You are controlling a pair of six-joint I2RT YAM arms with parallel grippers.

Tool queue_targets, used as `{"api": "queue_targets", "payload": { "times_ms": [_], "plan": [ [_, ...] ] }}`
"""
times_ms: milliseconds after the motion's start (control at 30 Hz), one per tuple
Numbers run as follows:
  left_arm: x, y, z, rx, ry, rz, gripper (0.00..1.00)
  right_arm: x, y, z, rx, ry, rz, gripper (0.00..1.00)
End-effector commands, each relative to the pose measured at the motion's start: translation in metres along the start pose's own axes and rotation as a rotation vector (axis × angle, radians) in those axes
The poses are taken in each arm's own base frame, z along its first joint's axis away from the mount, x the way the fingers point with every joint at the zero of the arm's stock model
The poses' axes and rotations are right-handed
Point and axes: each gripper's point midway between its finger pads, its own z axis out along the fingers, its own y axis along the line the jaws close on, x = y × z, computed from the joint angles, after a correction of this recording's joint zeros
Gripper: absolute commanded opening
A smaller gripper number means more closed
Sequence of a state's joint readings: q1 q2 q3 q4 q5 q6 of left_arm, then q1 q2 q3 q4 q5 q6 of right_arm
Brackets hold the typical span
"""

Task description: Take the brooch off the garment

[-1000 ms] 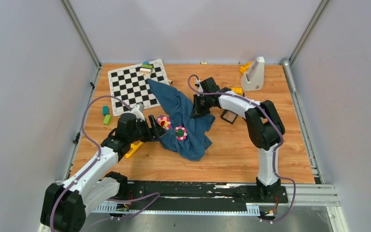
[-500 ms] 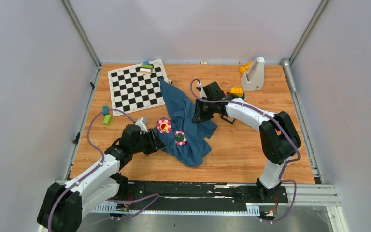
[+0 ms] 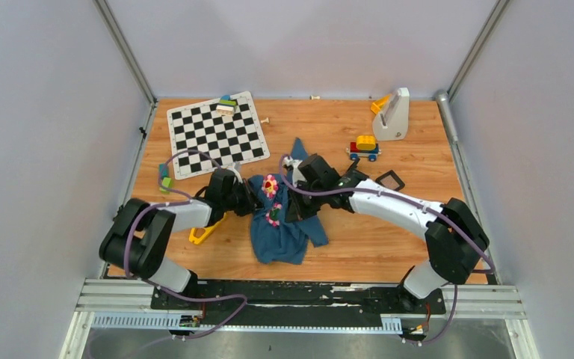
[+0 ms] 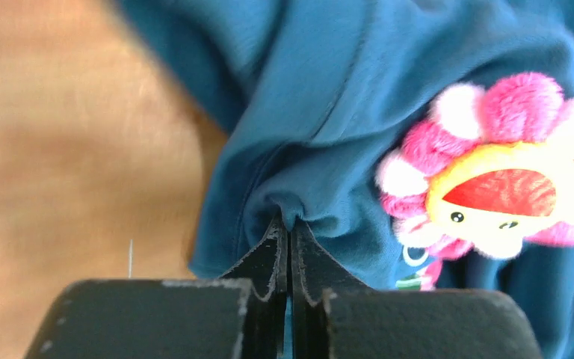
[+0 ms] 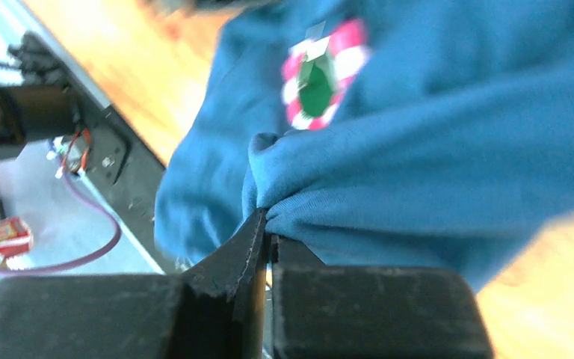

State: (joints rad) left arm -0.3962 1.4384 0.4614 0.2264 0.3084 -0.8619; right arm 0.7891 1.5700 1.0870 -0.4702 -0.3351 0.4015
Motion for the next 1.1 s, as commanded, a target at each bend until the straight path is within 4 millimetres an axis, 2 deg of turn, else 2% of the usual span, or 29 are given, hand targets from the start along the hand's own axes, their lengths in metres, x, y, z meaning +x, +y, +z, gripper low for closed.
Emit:
{"api": "queue_targets", "payload": {
  "times_ms": [0,33,100,167,233,267,300,367,400,433,467,500,533,600,733,800,900,1067],
  "plan": [
    [-0.059,-0.038,0.025,0.096,-0.095,0.084,0.00,0.009,0.076,0.000,-0.183,-0.011,-0.082,0.00],
    [-0.060,-0.034,0.033,0.082,-0.082,0.098,0.00,0.010,0.087,0.001,-0.207,-0.009,-0.093,0.00],
    [-0.075,-0.041,0.045,0.092,-0.087,0.139,0.00,-0.001,0.114,0.002,-0.270,-0.034,-0.124,0.00],
    [-0.088,-0.053,0.057,0.125,-0.078,0.178,0.00,-0.023,0.141,0.001,-0.337,-0.075,-0.157,0.00],
    [-0.099,-0.070,0.066,0.184,-0.049,0.209,0.00,-0.043,0.160,-0.001,-0.374,-0.105,-0.175,0.02],
    [-0.108,-0.081,0.067,0.213,-0.048,0.223,0.00,-0.051,0.167,-0.004,-0.390,-0.120,-0.184,0.20],
    [-0.106,-0.083,0.069,0.234,-0.022,0.237,0.00,-0.056,0.171,-0.006,-0.398,-0.126,-0.193,0.38],
    [-0.113,-0.089,0.066,0.242,-0.020,0.271,0.00,-0.061,0.173,-0.014,-0.386,-0.147,-0.202,0.57],
    [-0.113,-0.088,0.064,0.224,-0.015,0.282,0.00,-0.061,0.167,-0.018,-0.357,-0.166,-0.205,0.63],
    [-0.117,-0.091,0.057,0.220,-0.032,0.324,0.02,-0.061,0.157,-0.022,-0.323,-0.183,-0.201,0.65],
    [-0.117,-0.084,0.054,0.172,-0.029,0.329,0.05,-0.064,0.146,-0.028,-0.294,-0.207,-0.192,0.65],
    [-0.121,-0.088,0.043,0.164,-0.055,0.367,0.06,-0.065,0.132,-0.034,-0.271,-0.219,-0.175,0.65],
    [-0.120,-0.079,0.040,0.121,-0.058,0.367,0.09,-0.066,0.120,-0.041,-0.261,-0.229,-0.153,0.64],
    [-0.124,-0.083,0.021,0.107,-0.099,0.399,0.15,-0.066,0.092,-0.052,-0.247,-0.240,-0.104,0.63],
    [-0.121,-0.082,0.003,0.082,-0.129,0.433,0.26,-0.073,0.033,-0.065,-0.152,-0.296,-0.036,0.64],
    [-0.118,-0.079,-0.005,0.061,-0.132,0.455,0.34,-0.078,0.007,-0.065,-0.105,-0.315,-0.011,0.67],
    [-0.117,-0.091,-0.017,0.104,-0.177,0.544,0.53,-0.084,-0.023,-0.056,-0.043,-0.316,-0.008,0.70],
    [-0.105,-0.113,-0.030,0.196,-0.248,0.780,0.58,-0.088,-0.050,-0.038,-0.008,-0.297,0.010,0.73]
  ]
}}
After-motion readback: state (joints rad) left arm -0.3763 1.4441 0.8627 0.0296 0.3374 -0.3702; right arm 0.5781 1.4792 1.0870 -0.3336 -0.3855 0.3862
